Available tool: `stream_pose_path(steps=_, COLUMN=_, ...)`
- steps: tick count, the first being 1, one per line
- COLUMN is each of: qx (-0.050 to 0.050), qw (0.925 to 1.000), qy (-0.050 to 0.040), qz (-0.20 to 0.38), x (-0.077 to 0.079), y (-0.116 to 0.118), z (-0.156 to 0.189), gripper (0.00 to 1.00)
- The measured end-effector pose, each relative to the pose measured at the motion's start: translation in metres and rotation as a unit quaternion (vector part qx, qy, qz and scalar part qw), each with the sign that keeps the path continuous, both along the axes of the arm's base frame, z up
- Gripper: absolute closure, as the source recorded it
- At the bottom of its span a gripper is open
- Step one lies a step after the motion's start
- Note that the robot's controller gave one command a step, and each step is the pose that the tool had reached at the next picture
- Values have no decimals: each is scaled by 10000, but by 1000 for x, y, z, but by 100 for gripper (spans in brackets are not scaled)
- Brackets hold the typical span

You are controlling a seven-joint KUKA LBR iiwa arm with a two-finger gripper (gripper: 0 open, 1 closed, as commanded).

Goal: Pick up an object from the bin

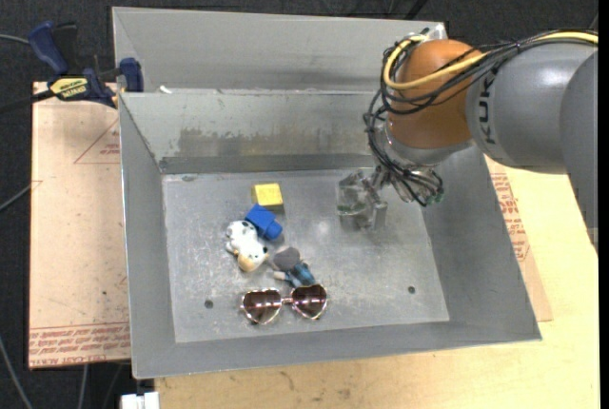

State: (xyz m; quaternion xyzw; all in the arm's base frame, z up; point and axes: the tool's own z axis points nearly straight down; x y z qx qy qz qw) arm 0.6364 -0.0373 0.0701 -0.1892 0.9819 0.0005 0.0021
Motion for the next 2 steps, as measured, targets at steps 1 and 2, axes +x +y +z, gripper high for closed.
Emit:
stream_pose_path(steps=1, qx=1, qw=10000, qy=0, qz=-1, x=0, y=0, z=0, gripper=100)
stream_pose_path(steps=2, qx=2, qw=10000, qy=20, qz=-2, x=-1, y=0, z=3, gripper=100)
